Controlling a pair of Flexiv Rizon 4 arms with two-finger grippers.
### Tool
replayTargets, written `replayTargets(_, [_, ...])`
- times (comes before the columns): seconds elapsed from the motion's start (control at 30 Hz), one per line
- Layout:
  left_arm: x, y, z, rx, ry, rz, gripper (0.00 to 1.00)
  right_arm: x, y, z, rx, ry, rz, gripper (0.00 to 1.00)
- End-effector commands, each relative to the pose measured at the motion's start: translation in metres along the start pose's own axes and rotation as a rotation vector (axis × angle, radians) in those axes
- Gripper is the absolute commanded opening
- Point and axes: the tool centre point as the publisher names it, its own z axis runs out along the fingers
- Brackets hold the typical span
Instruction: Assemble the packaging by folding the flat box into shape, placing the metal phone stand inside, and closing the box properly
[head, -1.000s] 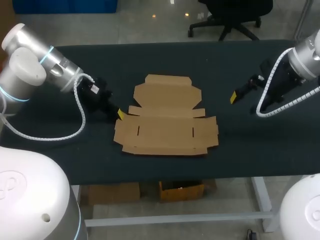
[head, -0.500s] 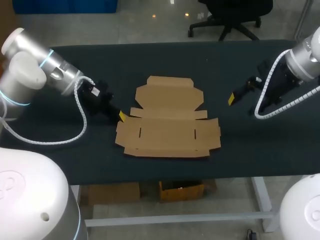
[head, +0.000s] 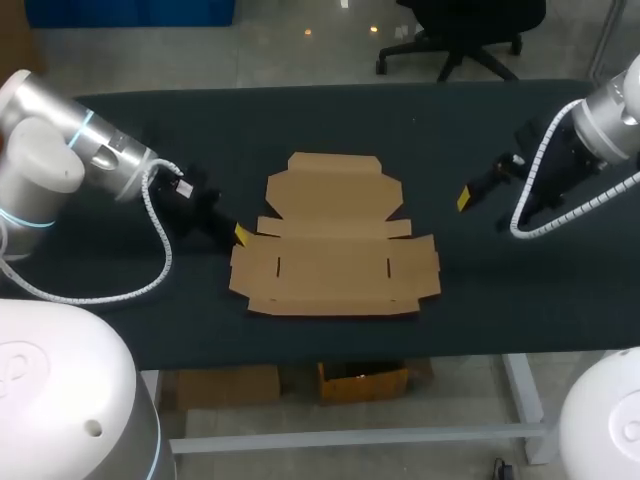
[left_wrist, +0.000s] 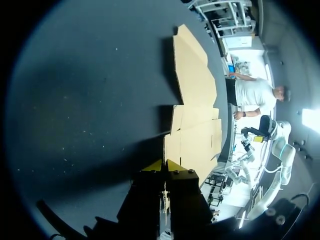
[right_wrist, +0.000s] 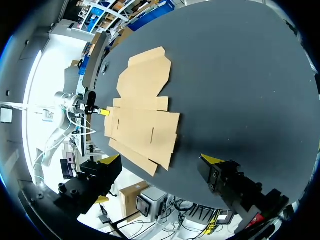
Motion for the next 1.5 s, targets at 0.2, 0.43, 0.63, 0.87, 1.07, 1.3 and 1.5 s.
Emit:
replayTargets(0.2, [0.004, 0.008, 0.001, 0.008, 0.001, -0.008, 0.00, -0.001, 0.001, -0.002, 0.006, 0.008, -0.006, 1.00])
replayTargets(0.43, [0.003, 0.006, 0.005, -0.016, 0.002, -0.003, 0.00, -0.004, -0.001, -0.002, 0.008, 0.012, -0.001, 1.00])
replayTargets(0.63, [0.004, 0.006, 0.006, -0.027, 0.000, 0.006, 0.00, -0.003, -0.002, -0.002, 0.008, 0.014, 0.001, 1.00])
replayTargets(0.87, [0.004, 0.005, 0.006, -0.028, -0.003, 0.008, 0.00, -0.003, -0.002, -0.002, 0.007, 0.014, 0.001, 1.00])
replayTargets(1.07, [0.004, 0.006, 0.004, -0.007, -0.001, 0.006, 0.00, -0.003, -0.002, -0.002, 0.008, 0.012, 0.002, 1.00])
replayTargets(1.3, [0.007, 0.007, -0.007, 0.016, -0.010, 0.010, 1.00, 0.000, -0.001, -0.004, 0.006, 0.007, 0.000, 1.00])
replayTargets(1.5, [0.012, 0.007, -0.022, 0.045, -0.043, 0.023, 1.00, 0.000, -0.002, -0.008, -0.002, 0.005, -0.001, 1.00])
